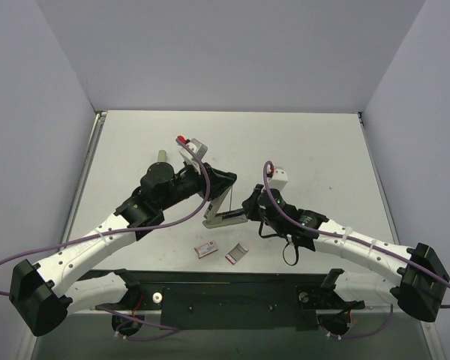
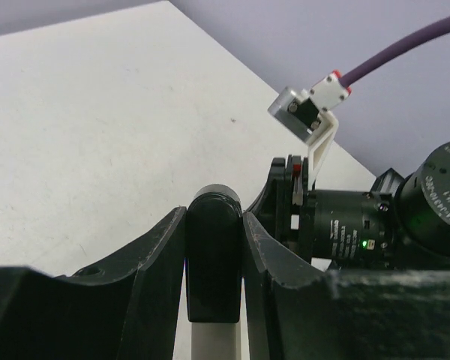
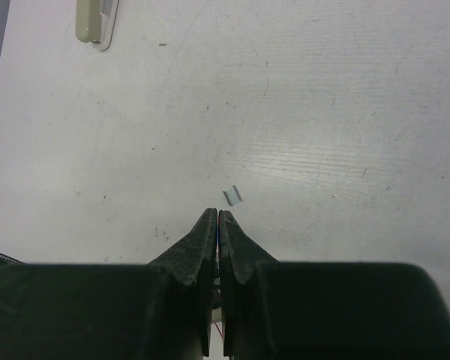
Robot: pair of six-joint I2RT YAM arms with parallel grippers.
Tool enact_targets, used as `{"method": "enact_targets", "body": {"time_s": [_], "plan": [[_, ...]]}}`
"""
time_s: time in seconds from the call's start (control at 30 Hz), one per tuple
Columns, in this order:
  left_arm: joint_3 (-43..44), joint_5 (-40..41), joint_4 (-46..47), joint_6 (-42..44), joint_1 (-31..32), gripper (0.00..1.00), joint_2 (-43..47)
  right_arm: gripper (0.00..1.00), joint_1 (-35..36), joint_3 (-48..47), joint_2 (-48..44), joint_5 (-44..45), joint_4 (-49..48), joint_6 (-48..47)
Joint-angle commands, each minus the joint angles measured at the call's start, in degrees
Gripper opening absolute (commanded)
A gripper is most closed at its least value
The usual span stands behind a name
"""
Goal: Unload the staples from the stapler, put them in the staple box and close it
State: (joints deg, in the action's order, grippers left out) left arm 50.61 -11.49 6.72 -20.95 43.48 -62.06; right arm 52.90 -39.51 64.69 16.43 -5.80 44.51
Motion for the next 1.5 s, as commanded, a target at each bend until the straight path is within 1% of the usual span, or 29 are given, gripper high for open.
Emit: {"method": "enact_targets", "body": {"time_s": [0.0,0.27,0.53,0.7,0.9,1.2,1.23,1.3,1.47], "plan": [[3.8,5.1,16.7,-2.2,-0.2,0.00,0.8,0.00,1.1,0.7,2.5,-2.6,-2.8,1.0],[3.2,7.2,23.5,-3.9,-0.2,0.00,-2.8,0.00,1.4,-0.6,5.9,-5.0,-5.8,1.0],[3.2,8.1,28.3,-4.4,-0.2,0.00,-7.3,0.00,1.2,-1.5,5.8,-5.7,-8.1,-1.9],[5.2,8.1,29.2,-4.0,-0.2,0.00,-11.5,0.00,0.4,-1.6,5.8,-6.5,-11.1,-4.1],[8.9,8.1,29.6,-2.5,-0.2,0.00,-15.9,0.00,-1.0,-0.6,6.9,-9.1,-15.9,-4.4],[14.9,8.3,29.8,0.5,-0.6,0.00,-22.9,0.00,-6.7,1.4,8.5,-15.9,-25.6,-1.5],[15.7,8.1,29.8,0.7,-0.6,0.00,-24.1,0.00,-7.0,2.0,8.6,-18.3,-26.4,-0.8],[17.3,7.6,29.5,1.2,-0.7,0.00,-25.7,0.00,-8.2,2.8,9.1,-19.7,-28.6,0.5],[18.6,6.7,30.9,2.4,-0.5,0.00,-29.9,0.00,-9.8,3.6,11.0,-22.6,-33.2,3.3]]}}
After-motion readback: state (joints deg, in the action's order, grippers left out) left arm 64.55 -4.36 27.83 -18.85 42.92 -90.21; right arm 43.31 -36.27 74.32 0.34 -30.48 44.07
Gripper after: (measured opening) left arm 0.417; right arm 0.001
